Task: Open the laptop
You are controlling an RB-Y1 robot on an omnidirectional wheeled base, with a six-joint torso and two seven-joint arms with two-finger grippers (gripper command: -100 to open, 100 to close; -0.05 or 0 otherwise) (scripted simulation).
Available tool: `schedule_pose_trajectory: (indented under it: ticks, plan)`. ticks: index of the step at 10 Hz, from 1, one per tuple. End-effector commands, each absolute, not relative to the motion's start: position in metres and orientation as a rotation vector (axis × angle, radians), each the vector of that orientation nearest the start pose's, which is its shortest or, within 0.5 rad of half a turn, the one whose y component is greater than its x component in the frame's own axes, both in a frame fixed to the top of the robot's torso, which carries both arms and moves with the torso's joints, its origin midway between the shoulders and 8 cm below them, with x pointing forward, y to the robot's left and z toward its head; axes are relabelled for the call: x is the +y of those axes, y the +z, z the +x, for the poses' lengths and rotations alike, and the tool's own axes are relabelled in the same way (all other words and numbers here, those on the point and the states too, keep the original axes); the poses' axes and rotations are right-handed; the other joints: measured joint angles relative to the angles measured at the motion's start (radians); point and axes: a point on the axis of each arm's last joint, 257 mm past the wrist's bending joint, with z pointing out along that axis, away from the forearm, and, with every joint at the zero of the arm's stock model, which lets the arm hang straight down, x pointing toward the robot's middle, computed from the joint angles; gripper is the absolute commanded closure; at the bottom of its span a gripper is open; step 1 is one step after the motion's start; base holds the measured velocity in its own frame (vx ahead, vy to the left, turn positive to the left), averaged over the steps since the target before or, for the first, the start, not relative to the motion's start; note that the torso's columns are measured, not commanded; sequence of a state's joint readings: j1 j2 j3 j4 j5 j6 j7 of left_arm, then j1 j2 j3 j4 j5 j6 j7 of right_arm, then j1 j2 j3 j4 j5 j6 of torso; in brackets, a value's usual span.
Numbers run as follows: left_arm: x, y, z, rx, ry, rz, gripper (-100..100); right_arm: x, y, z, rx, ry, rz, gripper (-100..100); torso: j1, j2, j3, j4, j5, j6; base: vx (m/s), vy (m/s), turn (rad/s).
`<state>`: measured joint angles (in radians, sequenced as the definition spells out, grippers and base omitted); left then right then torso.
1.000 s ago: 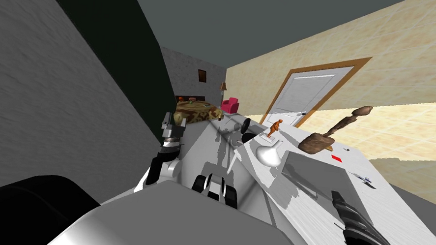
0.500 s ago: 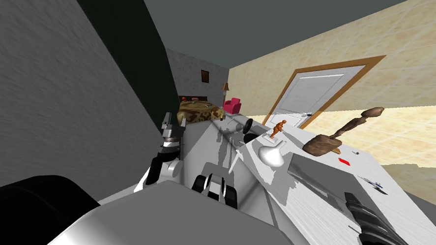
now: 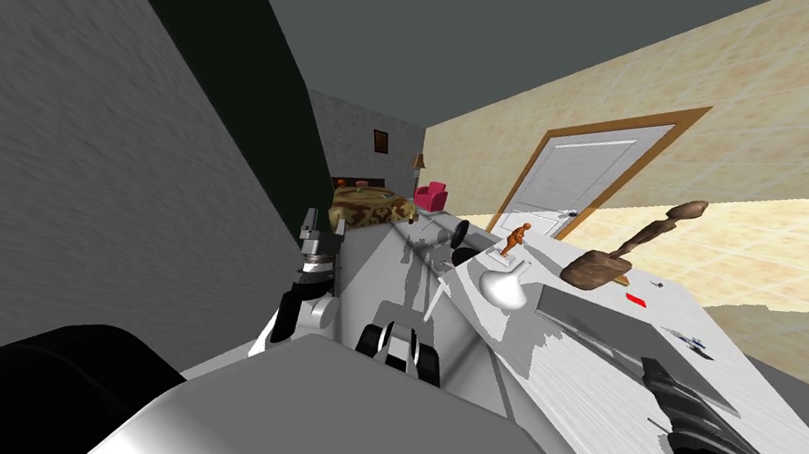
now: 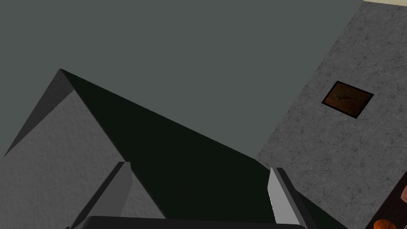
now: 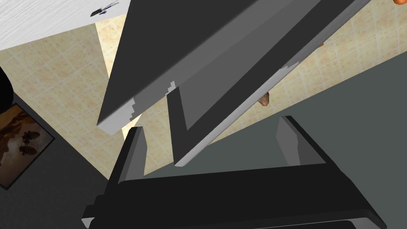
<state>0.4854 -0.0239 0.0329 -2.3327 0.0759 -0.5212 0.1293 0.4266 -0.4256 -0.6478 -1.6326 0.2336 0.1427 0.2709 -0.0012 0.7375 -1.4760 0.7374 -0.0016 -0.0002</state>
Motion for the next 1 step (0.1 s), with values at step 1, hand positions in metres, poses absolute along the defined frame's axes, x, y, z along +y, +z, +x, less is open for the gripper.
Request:
schedule_pose_trajectory:
  ticks: [1]
  plan:
    - [0.2967, 0.0563, 0.3253, 0.446, -1.462, -0.684, 0, -0.7061, -0.207, 0.2732, 1.36, -0.25, 0.997, 0, -0.001, 0.0, 0.0, 0.0, 0.0, 0.0, 0.0, 0.0, 0.0]
